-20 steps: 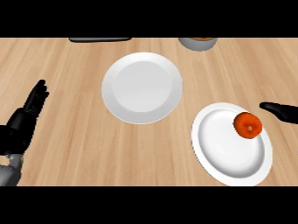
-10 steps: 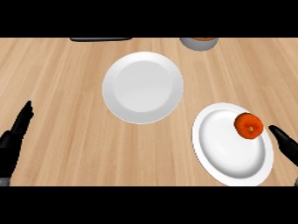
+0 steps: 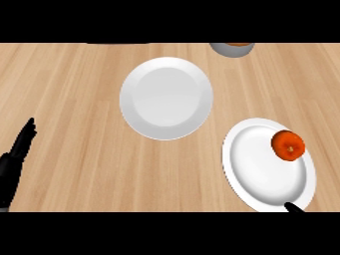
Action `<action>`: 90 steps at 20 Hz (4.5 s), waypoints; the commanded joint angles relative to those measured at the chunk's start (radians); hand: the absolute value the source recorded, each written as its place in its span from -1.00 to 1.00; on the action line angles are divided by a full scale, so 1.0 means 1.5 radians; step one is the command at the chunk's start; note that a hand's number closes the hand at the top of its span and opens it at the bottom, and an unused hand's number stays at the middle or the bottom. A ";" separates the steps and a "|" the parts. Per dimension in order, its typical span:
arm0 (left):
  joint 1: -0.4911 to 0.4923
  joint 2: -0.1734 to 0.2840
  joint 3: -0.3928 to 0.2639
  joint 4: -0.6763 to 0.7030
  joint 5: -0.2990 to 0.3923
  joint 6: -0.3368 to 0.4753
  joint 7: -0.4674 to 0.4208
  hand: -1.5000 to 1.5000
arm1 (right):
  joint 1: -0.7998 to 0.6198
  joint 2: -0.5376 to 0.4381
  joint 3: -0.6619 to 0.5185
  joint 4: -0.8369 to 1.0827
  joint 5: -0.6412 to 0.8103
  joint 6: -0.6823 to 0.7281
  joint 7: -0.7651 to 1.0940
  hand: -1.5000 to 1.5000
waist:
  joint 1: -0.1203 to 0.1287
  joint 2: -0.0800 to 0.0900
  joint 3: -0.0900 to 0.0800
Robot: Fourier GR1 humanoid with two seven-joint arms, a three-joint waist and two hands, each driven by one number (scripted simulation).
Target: Pick the squash from the plate and place it in the plate
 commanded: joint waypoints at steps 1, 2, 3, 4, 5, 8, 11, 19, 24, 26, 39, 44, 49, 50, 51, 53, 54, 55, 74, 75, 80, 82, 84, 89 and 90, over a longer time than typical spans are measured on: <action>-0.017 -0.003 -0.008 -0.004 -0.010 -0.005 0.020 0.00 | 0.068 -0.061 0.022 -0.031 0.093 -0.044 0.119 -1.00 | 0.003 0.003 -0.001; -0.011 -0.010 -0.003 0.010 -0.012 -0.003 -0.003 0.00 | 0.036 -0.088 0.006 -0.035 0.104 -0.053 0.179 -1.00 | 0.009 0.004 -0.001; 0.009 -0.001 -0.008 -0.049 -0.018 0.006 0.028 0.00 | 0.059 -0.067 0.045 -0.072 0.138 -0.081 0.216 -1.00 | 0.013 0.002 0.000; 0.012 -0.006 -0.004 -0.042 -0.014 0.005 0.028 0.00 | 0.086 -0.085 0.044 -0.092 0.146 -0.069 0.244 -1.00 | 0.010 0.002 0.000; -0.017 -0.016 -0.016 -0.014 -0.031 0.003 0.026 0.00 | 0.053 -0.117 0.025 -0.108 0.152 -0.067 0.313 -1.00 | 0.008 0.004 -0.001; -0.012 -0.017 0.000 -0.018 -0.028 -0.001 0.025 0.00 | 0.054 -0.146 0.033 -0.104 0.194 -0.051 0.400 -1.00 | 0.009 0.002 0.000; -0.030 -0.024 -0.004 0.001 -0.029 -0.021 0.018 0.00 | -0.033 -0.199 0.026 -0.088 0.229 -0.019 0.537 -1.00 | 0.013 0.004 0.000; -0.003 -0.044 0.014 0.005 -0.044 -0.016 0.008 0.00 | -0.116 -0.264 0.026 0.025 0.282 0.077 0.648 -1.00 | 0.013 0.003 0.000; -0.017 -0.050 0.035 -0.021 -0.059 -0.034 0.038 0.00 | -0.169 -0.273 0.016 0.060 0.284 0.154 0.670 -1.00 | 0.007 0.001 0.001; 0.001 -0.029 0.063 -0.019 -0.049 -0.070 0.023 0.00 | -0.211 -0.252 0.023 0.116 0.298 0.163 0.657 -1.00 | 0.009 0.001 0.001; -0.001 -0.073 0.121 -0.032 -0.101 -0.111 0.040 0.00 | -0.270 -0.164 0.031 0.256 0.360 0.215 0.588 -1.00 | 0.007 0.001 0.001; 0.025 -0.135 0.116 -0.038 -0.152 -0.111 0.019 0.00 | -0.328 -0.156 -0.016 0.307 0.366 0.251 0.581 -1.00 | 0.008 0.001 0.001; 0.030 -0.128 0.159 -0.043 -0.156 -0.146 0.024 0.00 | -0.366 -0.153 -0.036 0.363 0.368 0.282 0.554 -1.00 | 0.008 0.001 0.001; -0.005 -0.115 0.165 -0.047 -0.147 -0.160 0.063 0.00 | -0.367 -0.147 -0.053 0.452 0.371 0.248 0.482 -1.00 | 0.008 0.001 0.001; 0.001 -0.139 0.163 -0.054 -0.163 -0.150 0.050 0.00 | -0.342 -0.112 -0.011 0.355 0.406 0.235 0.544 -1.00 | 0.007 0.001 0.001; 0.004 -0.152 0.166 -0.074 -0.182 -0.155 0.069 0.00 | -0.343 -0.132 -0.052 0.386 0.378 0.267 0.492 1.00 | 0.007 0.001 0.001; 0.027 -0.154 0.155 -0.069 -0.176 -0.145 0.042 0.00 | -0.402 -0.128 -0.068 0.457 0.359 0.244 0.451 1.00 | 0.010 0.001 0.001; 0.003 -0.151 0.164 -0.051 -0.184 -0.147 0.039 0.00 | -0.378 -0.135 -0.058 0.364 0.367 0.260 0.504 1.00 | 0.007 0.001 0.001; -0.008 -0.168 0.174 -0.052 -0.198 -0.176 0.051 0.00 | -0.711 -0.264 0.029 0.796 0.642 0.279 0.498 1.00 | 0.026 0.006 0.002; -0.058 -0.149 0.204 0.035 -0.178 -0.196 0.015 0.00 | -0.730 -0.285 0.006 0.800 0.626 0.279 0.486 1.00 | 0.020 0.008 0.001; -0.039 -0.178 0.185 -0.024 -0.207 -0.159 0.069 0.00 | -0.727 -0.292 -0.011 0.713 0.624 0.222 0.474 1.00 | 0.005 0.000 0.001; -0.017 -0.181 0.177 -0.051 -0.209 -0.162 0.065 0.00 | -0.757 -0.290 -0.018 0.696 0.629 0.195 0.475 1.00 | 0.010 0.000 0.001; 0.013 -0.164 0.192 -0.071 -0.189 -0.187 0.051 0.00 | -0.761 -0.271 -0.011 0.640 0.622 0.191 0.472 1.00 | 0.011 -0.002 0.001; 0.001 -0.178 0.190 -0.015 -0.204 -0.172 0.022 0.00 | -0.756 -0.256 -0.016 0.494 0.535 0.257 0.397 1.00 | 0.000 -0.003 0.000; 0.018 -0.171 0.194 -0.027 -0.205 -0.176 0.012 0.00 | -0.733 -0.246 0.003 0.446 0.543 0.269 0.420 1.00 | 0.000 -0.004 0.000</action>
